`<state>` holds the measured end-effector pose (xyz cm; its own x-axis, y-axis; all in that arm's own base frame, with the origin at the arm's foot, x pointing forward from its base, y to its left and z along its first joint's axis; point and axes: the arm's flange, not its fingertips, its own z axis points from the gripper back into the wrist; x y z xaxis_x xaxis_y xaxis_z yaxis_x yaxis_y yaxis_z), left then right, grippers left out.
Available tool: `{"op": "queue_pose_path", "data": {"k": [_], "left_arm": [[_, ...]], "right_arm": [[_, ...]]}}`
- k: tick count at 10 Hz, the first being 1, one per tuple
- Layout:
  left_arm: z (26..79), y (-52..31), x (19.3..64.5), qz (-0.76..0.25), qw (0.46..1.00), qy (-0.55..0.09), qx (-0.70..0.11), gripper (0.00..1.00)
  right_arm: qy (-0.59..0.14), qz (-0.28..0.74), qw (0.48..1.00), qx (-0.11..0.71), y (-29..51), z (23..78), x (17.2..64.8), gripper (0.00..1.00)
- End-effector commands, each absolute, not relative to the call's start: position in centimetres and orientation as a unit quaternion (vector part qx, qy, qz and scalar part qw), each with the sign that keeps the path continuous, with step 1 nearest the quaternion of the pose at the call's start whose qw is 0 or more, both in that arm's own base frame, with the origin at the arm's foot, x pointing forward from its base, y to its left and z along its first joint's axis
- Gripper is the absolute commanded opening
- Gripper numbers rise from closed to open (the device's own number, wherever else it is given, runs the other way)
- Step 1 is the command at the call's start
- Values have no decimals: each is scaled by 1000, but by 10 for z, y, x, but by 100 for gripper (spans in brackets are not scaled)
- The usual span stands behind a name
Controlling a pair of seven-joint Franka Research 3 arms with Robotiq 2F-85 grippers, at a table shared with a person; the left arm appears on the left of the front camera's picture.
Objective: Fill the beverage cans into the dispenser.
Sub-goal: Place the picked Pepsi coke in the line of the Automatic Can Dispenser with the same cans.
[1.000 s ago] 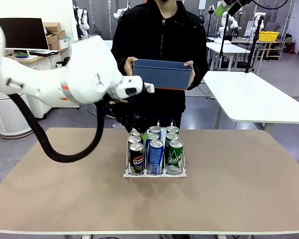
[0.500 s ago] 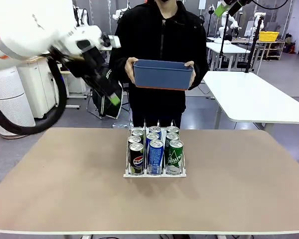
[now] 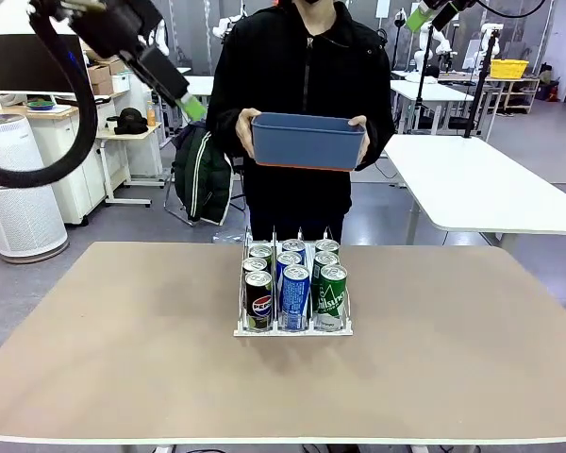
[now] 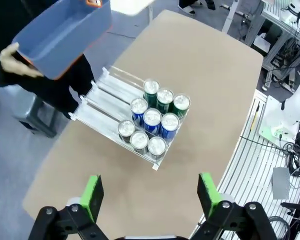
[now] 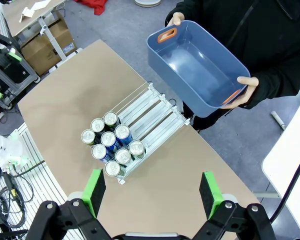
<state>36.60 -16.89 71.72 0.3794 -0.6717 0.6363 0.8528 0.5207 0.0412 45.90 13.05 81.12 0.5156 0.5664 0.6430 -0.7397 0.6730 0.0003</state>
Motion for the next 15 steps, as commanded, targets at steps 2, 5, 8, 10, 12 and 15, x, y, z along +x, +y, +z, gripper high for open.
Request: {"op": "queue_pose_path", "data": {"k": [2, 5, 8, 10, 12, 15], "left_arm": [[729, -176, 355, -472, 813, -315, -127, 100], [734, -174, 358, -474, 809, -319, -138, 100], [734, -174, 358, -474, 809, -319, -138, 100], [732, -171, 357, -458, 813, -323, -155, 100], [752, -155, 355, -468, 797, -328, -195, 100], [777, -142, 371, -481, 782, -336, -209, 100]], "right_arm": [[-311, 380, 860, 139, 130, 810, 457, 100], [-311, 380, 860, 139, 130, 810, 457, 100], [-311, 380, 860, 139, 130, 810, 457, 100], [-311, 380, 860, 139, 130, 810, 457, 100], [-311, 380, 860, 139, 130, 810, 457, 100], [-311, 380, 860, 139, 130, 810, 457, 100]]}}
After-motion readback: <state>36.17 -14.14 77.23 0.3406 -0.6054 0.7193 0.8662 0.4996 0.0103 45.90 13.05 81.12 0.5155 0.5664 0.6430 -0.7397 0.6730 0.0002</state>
